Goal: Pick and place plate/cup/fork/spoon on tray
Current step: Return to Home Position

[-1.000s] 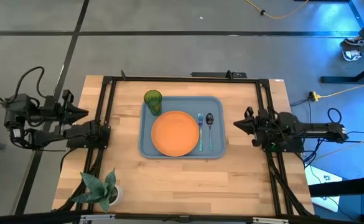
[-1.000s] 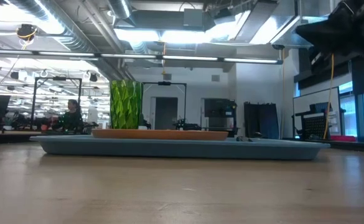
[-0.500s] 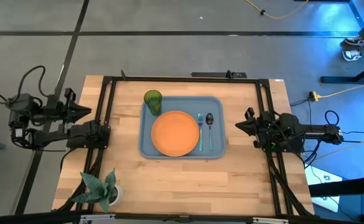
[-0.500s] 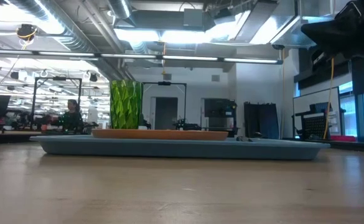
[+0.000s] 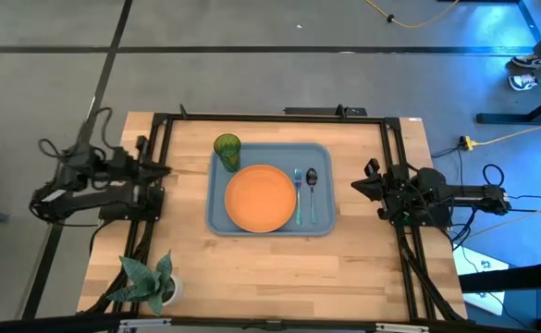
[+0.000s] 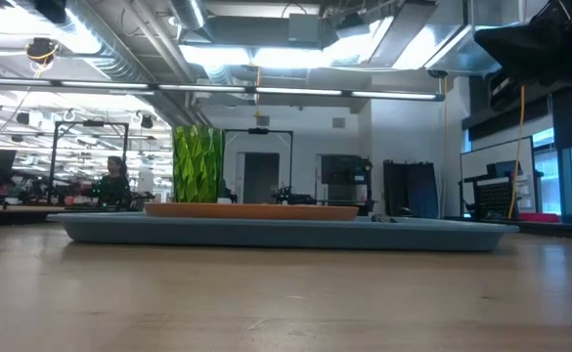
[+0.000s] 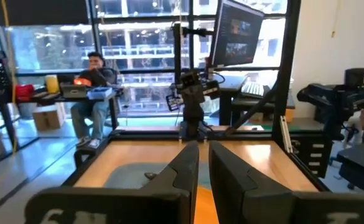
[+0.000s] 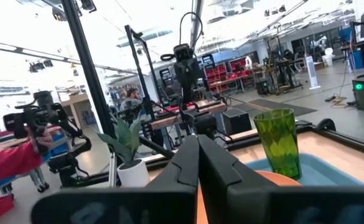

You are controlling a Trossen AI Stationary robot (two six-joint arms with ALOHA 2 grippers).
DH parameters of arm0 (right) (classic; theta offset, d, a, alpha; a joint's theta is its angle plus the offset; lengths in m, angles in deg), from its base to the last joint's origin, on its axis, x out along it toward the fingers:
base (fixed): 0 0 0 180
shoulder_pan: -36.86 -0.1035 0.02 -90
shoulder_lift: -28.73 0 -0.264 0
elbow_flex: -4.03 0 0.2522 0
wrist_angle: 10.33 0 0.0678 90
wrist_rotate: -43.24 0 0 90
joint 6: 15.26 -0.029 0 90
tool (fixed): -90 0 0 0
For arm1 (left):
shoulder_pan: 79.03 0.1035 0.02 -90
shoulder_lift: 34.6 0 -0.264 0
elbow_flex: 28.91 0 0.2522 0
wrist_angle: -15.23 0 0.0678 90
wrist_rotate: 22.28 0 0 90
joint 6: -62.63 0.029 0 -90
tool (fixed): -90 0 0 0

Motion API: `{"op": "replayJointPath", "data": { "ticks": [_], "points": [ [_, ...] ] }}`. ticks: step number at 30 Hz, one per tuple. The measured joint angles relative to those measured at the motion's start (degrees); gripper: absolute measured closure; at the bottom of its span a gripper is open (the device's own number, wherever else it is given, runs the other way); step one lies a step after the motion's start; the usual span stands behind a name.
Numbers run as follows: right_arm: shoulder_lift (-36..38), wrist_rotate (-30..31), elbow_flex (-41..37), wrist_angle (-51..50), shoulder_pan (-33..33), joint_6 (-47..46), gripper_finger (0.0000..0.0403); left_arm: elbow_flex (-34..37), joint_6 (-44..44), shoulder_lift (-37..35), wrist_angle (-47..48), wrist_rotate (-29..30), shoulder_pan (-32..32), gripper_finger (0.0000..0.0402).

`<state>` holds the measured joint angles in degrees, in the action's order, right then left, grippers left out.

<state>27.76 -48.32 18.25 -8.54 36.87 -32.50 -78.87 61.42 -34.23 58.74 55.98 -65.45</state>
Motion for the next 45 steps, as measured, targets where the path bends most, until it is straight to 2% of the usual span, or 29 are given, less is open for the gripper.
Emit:
{"op": "replayJointPath", "data": {
  "ticks": [6,13,18,25,34,39,45],
  "points": [
    [-1.01,0.02,0.01,-0.26,0.0,1.07,0.0397,9.94,-0.08,0.0,-9.98,-2.3,0.0,0.0372],
    [-3.81,0.03,0.01,-3.02,0.0,2.07,0.0397,18.97,-0.09,0.0,-17.11,-2.78,0.0,0.0372],
    [-4.62,0.02,0.01,-4.4,0.0,3.62,0.0397,21.55,0.48,0.0,-17.54,-3.08,0.01,0.0372],
    [-4.62,-0.09,0.03,-8.06,0.02,7.01,0.0397,23.78,2.11,-0.04,-17.45,-7.1,0.0,0.0372],
    [-4.6,-3.52,0.03,-10.32,0.02,6.88,0.0397,27.36,4.87,-0.06,-17.36,-7.25,0.01,0.0372],
    [-4.62,-3.67,0.03,-11.81,0.02,6.85,0.0397,31.21,4.95,-0.07,-17.65,-7.23,0.0,0.0372],
    [-4.57,-4.15,0.03,-12.6,0.02,6.86,0.0397,31.97,7.73,-0.07,-20.53,-7.24,0.0,0.0372]
  ]
}}
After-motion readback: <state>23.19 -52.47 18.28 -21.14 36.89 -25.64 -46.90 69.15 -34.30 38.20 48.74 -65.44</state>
